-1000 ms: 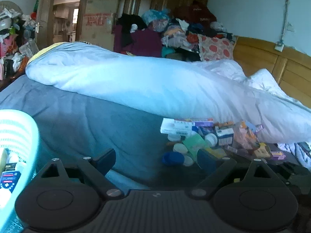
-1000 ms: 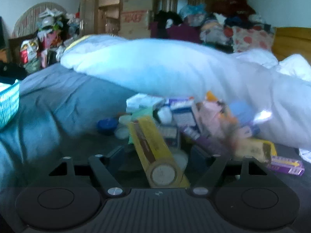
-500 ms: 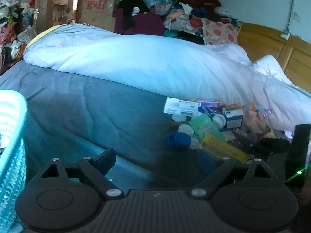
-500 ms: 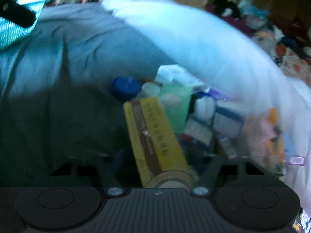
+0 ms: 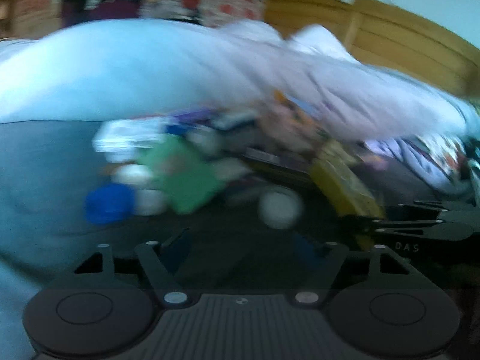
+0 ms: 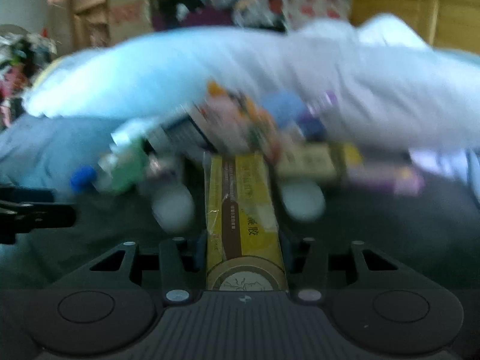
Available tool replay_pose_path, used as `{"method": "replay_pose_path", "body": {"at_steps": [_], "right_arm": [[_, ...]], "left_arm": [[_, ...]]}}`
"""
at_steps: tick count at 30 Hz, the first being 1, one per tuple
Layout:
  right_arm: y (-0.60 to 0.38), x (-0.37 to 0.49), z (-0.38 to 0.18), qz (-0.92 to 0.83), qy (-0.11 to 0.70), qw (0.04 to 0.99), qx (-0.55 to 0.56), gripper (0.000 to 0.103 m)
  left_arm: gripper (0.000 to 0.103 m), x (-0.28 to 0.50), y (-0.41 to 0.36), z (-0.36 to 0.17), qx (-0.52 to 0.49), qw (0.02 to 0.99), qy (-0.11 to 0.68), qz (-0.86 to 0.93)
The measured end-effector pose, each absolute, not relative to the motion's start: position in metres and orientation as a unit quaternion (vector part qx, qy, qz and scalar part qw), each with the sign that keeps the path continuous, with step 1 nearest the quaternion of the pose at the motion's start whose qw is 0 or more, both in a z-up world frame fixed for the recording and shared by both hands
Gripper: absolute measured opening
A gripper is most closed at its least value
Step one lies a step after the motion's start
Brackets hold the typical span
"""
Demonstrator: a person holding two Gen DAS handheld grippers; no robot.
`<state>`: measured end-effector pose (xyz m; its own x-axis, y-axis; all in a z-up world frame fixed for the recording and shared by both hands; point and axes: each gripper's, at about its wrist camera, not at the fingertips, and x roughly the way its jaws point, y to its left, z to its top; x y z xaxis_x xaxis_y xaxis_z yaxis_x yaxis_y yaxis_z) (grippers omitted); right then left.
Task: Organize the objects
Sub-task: 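Grasp the yellow box with right tool while left grasps a clear cap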
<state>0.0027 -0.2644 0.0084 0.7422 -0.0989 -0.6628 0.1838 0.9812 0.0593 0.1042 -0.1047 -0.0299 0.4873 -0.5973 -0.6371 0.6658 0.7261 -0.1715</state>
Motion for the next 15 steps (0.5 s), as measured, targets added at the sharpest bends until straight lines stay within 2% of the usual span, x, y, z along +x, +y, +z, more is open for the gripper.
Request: {"method": "replay_pose_path", "body": {"at_steps": [3, 10, 11, 12, 15], "right_arm": [[-0.263, 0.001, 0.000, -0.077, 0.366, 0.926, 0.050, 0.047], [-0.266, 0.005, -0.002, -0.070, 0.348, 0.934, 0.049, 0.047], [-0.266, 0.004, -0.001, -0.069, 0.347, 0.934, 0.051, 0.047], [-0.267, 0.005, -0.002, -0.068, 0.346, 0.934, 0.055, 0.047], [-0.272, 0.006, -0.003, -0.065, 0.343, 0.935, 0.065, 0.047]], "left_arm": [[0.068, 0.106, -0.131, -0.051, 0.053, 0.857, 0.349, -0.376], [0.068, 0.101, -0.161, -0.050, 0.063, 0.874, 0.278, -0.393], [0.064, 0.105, -0.165, -0.051, 0.064, 0.873, 0.282, -0.393], [0.045, 0.107, -0.168, -0.053, 0.065, 0.871, 0.287, -0.393], [0.042, 0.108, -0.166, -0.054, 0.059, 0.874, 0.288, -0.387]]}}
